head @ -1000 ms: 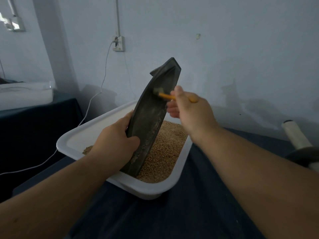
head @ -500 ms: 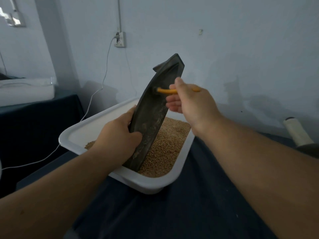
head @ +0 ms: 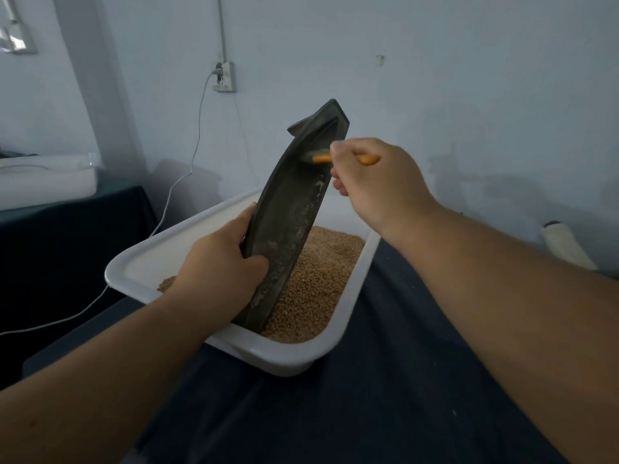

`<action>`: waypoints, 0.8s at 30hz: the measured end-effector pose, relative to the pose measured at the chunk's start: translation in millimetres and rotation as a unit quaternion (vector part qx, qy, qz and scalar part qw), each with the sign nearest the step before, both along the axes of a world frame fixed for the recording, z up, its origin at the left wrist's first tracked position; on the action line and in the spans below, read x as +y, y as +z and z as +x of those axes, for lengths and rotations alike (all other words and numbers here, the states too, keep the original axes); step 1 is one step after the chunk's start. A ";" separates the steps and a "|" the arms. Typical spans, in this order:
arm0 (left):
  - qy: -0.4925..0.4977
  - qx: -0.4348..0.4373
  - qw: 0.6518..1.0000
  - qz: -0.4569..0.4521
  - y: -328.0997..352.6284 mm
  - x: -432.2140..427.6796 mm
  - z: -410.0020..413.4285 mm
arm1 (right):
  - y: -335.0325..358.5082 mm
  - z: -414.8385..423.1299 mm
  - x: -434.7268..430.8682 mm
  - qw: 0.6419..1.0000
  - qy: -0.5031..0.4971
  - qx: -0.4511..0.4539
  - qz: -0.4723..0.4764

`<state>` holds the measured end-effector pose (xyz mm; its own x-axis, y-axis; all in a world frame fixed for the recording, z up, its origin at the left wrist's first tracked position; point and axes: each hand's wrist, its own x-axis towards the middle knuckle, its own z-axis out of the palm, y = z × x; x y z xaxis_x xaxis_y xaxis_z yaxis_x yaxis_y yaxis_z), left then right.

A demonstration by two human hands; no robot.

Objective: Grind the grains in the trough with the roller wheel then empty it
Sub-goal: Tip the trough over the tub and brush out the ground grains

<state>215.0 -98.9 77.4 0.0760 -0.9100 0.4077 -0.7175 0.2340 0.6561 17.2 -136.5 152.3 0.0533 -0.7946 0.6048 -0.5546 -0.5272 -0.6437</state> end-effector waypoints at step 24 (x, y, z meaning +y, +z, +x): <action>0.029 -0.029 0.999 0.003 -1.2 -0.8 0.7 | -49.1 1.1 21.6 0.912 0.250 -0.177 0.273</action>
<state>215.7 -99.6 76.2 0.1061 -0.9070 0.4076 -0.7662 0.1867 0.6149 18.2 -114.9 103.2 0.3704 -0.9120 0.1761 -0.0391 -0.2047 -0.9780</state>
